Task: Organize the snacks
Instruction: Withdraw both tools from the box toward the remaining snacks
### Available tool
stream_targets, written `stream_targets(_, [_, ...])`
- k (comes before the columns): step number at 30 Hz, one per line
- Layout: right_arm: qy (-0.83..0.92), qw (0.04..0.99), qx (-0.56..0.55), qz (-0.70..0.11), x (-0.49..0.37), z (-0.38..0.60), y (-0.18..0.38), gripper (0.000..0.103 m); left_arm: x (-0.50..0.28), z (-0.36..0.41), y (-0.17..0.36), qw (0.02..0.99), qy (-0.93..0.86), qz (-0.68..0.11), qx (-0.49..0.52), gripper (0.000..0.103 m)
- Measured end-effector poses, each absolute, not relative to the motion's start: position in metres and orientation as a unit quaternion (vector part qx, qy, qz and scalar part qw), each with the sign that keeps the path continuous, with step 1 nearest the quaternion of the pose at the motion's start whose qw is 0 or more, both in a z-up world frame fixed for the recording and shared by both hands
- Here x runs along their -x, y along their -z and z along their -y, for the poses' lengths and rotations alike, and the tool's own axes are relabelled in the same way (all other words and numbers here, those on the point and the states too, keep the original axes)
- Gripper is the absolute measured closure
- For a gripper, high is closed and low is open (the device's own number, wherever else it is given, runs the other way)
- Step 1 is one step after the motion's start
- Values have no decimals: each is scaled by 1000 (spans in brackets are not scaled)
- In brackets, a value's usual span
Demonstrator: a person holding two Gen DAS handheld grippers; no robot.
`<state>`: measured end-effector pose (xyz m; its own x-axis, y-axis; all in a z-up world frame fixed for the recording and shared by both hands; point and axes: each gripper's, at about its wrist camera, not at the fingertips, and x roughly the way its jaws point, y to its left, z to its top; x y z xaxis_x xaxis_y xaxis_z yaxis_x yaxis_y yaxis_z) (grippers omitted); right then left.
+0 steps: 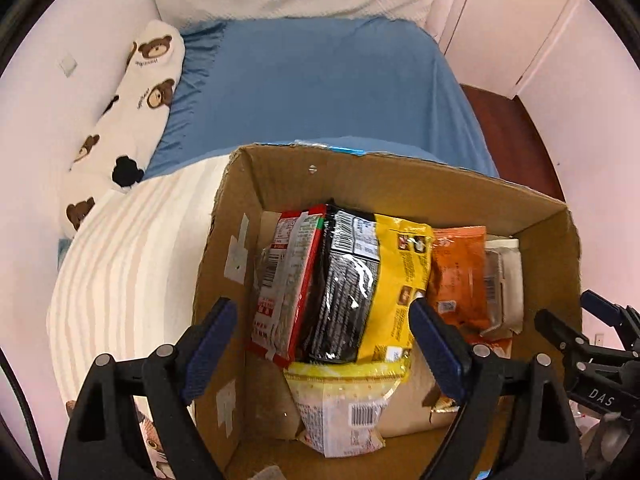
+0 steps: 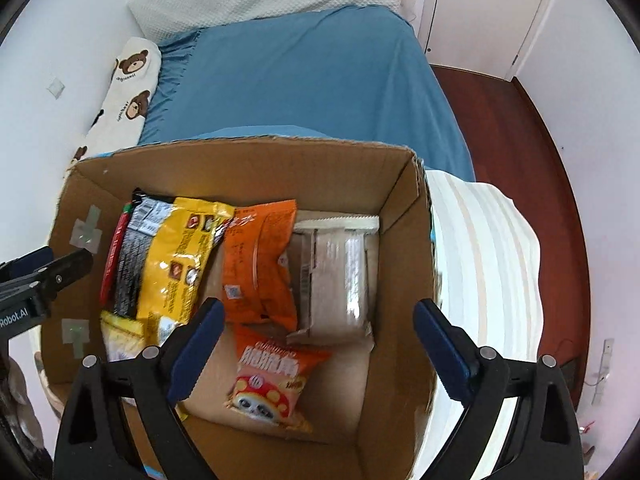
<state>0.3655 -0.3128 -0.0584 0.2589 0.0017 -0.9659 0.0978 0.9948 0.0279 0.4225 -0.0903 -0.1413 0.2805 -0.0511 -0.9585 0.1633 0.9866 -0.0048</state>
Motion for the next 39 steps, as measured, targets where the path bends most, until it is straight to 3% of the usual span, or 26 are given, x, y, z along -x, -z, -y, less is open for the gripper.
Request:
stream_targets(24, [13, 862, -40, -504, -209, 285, -39, 6, -271, 72, 62, 854, 89, -511, -45, 15])
stream_targets(35, [-2, 853, -81, -515, -150, 294, -38, 6, -215, 57, 65, 848, 93, -521, -38, 15])
stream_targets(36, [-2, 847, -90, -523, -145, 298, -32, 6, -212, 56, 70, 845, 92, -525, -41, 13])
stream_targets(37, [2, 841, -97, -532, -141, 303, -24, 6, -210, 55, 77, 841, 92, -532, -44, 4])
stream_targets(39, [10, 828, -107, -550, -137, 312, -6, 6, -207, 53, 96, 830, 93, -549, -43, 1])
